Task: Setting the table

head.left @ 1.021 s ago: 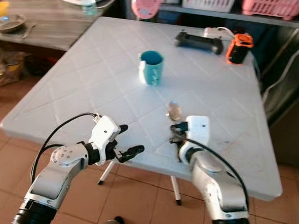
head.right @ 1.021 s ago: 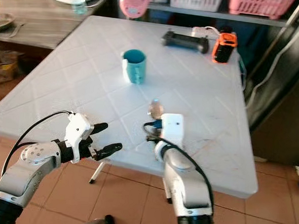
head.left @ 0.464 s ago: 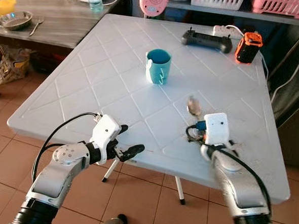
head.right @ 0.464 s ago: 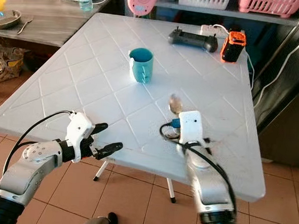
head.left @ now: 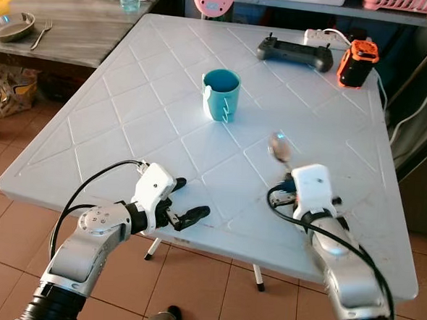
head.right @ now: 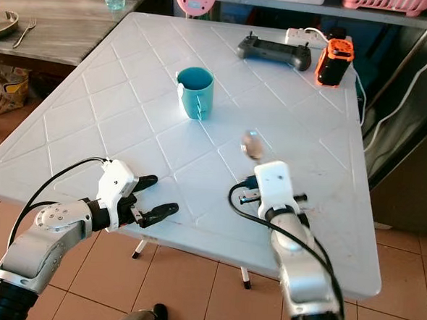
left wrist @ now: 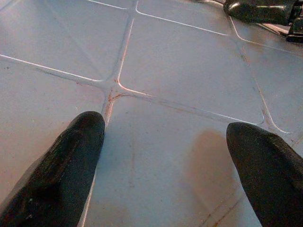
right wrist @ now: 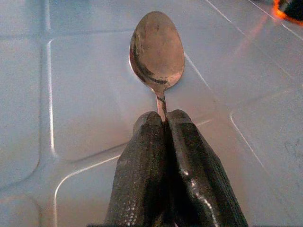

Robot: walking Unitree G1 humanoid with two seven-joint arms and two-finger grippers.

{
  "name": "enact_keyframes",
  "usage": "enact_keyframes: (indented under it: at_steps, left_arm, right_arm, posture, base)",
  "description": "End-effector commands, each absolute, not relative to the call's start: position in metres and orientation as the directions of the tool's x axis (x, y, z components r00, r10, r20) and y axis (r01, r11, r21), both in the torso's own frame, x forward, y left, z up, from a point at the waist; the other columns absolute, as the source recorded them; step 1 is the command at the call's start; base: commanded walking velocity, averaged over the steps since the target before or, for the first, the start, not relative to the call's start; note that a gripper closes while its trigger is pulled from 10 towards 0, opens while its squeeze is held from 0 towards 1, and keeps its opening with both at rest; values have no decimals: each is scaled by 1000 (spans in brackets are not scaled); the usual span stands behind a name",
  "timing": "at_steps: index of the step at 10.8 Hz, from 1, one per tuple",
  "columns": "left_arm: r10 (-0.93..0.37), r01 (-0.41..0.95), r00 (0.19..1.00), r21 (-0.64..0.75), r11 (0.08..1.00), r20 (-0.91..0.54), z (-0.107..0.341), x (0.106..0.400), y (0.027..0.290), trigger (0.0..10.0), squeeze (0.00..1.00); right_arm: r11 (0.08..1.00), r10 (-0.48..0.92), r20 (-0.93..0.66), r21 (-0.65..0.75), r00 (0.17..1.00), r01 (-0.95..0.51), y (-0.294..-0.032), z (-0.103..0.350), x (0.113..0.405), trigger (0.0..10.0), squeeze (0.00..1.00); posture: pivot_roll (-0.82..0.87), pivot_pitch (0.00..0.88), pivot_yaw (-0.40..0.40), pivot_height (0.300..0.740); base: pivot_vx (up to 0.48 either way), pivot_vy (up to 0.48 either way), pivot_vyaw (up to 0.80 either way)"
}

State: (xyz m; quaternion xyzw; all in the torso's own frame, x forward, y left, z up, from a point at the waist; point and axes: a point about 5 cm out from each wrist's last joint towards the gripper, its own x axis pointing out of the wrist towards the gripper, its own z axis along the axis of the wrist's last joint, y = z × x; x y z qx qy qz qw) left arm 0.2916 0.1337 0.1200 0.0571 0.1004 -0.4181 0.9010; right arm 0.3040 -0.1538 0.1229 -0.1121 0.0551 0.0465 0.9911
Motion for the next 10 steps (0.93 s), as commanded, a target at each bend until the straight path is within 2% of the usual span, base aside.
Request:
enact_keyframes:
  at_steps: [1, 2, 6, 10]
  left_arm:
    - [-747, 776, 619, 42, 630, -242, 120, 291, 131, 10000, 0]
    - [-753, 783, 612, 49, 620, -242, 121, 290, 129, 10000, 0]
    - [-775, 811, 577, 66, 582, -258, 123, 291, 125, 10000, 0]
    - [-782, 819, 564, 58, 571, -265, 121, 288, 122, 10000, 0]
  right_arm:
    - [985, 26, -219, -162, 975, -62, -161, 98, 294, 10000, 0]
    - [995, 17, -193, -94, 981, -36, -159, 101, 292, 10000, 1000]
    - [999, -48, -138, 8, 989, 50, -153, 121, 295, 10000, 1000]
    - [998, -66, -118, -6, 991, 66, -148, 132, 296, 10000, 1000]
  posture:
    - [145, 205, 70, 740]
    - [140, 204, 71, 740]
    - [131, 202, 76, 740]
    - [134, 195, 69, 740]
  base:
    - [0, 0, 0]
    - [0, 0, 0]
    - [0, 0, 0]
    - [0, 0, 0]
